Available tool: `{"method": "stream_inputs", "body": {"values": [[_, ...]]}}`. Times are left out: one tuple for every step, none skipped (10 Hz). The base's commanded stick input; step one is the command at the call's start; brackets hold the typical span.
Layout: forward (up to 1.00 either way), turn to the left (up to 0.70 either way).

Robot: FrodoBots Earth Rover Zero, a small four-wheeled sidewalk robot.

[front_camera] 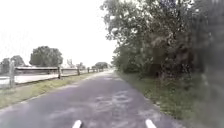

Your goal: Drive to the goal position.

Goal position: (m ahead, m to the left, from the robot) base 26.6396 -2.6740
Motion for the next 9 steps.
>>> {"method": "stream_inputs", "body": {"values": [[0.8,0.05],[0.8,0.06],[0.8,0.05],[0.8,0.05],[0.8,0.06],[0.8,0.17],[0.8,0.32],[0.8,0.14],[0.8,0.07]]}}
